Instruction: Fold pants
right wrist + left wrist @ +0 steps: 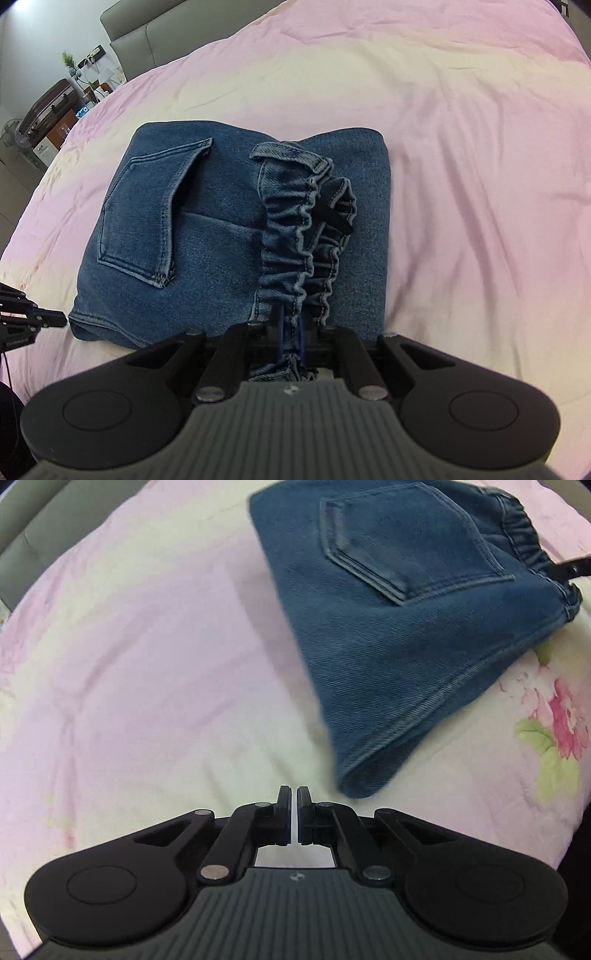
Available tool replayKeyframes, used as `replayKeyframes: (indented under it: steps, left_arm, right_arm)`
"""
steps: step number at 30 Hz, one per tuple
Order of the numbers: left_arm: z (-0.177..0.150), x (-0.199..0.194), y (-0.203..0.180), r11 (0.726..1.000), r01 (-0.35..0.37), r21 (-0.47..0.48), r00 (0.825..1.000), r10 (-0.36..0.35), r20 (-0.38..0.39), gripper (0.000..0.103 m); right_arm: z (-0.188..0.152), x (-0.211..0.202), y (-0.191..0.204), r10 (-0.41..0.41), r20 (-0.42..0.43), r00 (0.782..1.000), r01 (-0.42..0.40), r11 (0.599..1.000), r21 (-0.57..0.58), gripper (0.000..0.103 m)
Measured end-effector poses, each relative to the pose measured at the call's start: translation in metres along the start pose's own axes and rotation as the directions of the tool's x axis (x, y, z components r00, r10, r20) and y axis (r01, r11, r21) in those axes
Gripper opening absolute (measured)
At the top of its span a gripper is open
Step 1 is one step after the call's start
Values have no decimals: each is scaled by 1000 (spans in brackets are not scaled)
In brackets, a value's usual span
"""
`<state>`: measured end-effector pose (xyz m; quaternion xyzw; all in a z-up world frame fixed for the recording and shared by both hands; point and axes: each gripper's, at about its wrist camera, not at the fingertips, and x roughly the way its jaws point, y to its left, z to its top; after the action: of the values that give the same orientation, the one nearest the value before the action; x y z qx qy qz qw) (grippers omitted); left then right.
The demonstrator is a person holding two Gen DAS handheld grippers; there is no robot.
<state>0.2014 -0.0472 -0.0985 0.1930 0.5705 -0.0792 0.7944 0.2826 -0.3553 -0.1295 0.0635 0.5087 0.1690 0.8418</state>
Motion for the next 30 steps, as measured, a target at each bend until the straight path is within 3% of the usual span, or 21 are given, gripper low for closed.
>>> replayKeyframes:
  steps: [3, 7, 11, 14, 15, 16, 18, 23, 27, 28, 30]
  left_arm:
    - [14, -22, 19, 994, 52, -94, 994, -43, 99, 7]
    - [48, -22, 13, 975, 146, -166, 970, -108, 216, 10]
    - [64, 5, -12, 969, 176, -176, 966, -135, 221, 11]
    - [67, 23, -24, 975, 159, -156, 971, -125, 204, 0]
    - [66, 26, -26, 975, 161, -154, 971, -129, 200, 0]
    - [67, 26, -27, 975, 163, -151, 972, -131, 197, 0]
    - [65, 27, -28, 975, 165, -149, 972, -135, 193, 0]
    - [69, 31, -24, 973, 179, -146, 971, -151, 185, 0]
    - [70, 38, -21, 972, 184, -148, 971, -156, 181, 0]
    - [70, 39, -20, 971, 186, -150, 971, -158, 180, 0]
    - [71, 38, -19, 970, 187, -153, 971, -158, 179, 0]
  right_arm:
    - [-1, -4, 2, 6, 10, 1000, -6, 1000, -7, 2]
    - [-1, -7, 2, 14, 23, 1000, -14, 1000, -12, 4]
    - [1, -9, 1, 17, 27, 999, -16, 1000, -21, 10]
    - [5, -14, 0, 31, 34, 999, -30, 999, -24, 13]
    - [8, -15, -2, 39, 43, 998, -38, 999, -13, 19]
    - [11, -17, -5, 50, 56, 997, -51, 999, 6, 38]
    - [20, -18, -16, 90, 88, 992, -96, 993, 73, 52]
    - [42, 5, -49, 159, 122, 980, -189, 938, 291, 53]
    - [45, 26, -63, 195, 117, 974, -225, 903, 366, 54]
    - [44, 28, -66, 211, 127, 969, -244, 893, 378, 48]
    - [43, 31, -67, 258, 144, 955, -294, 876, 382, 26]
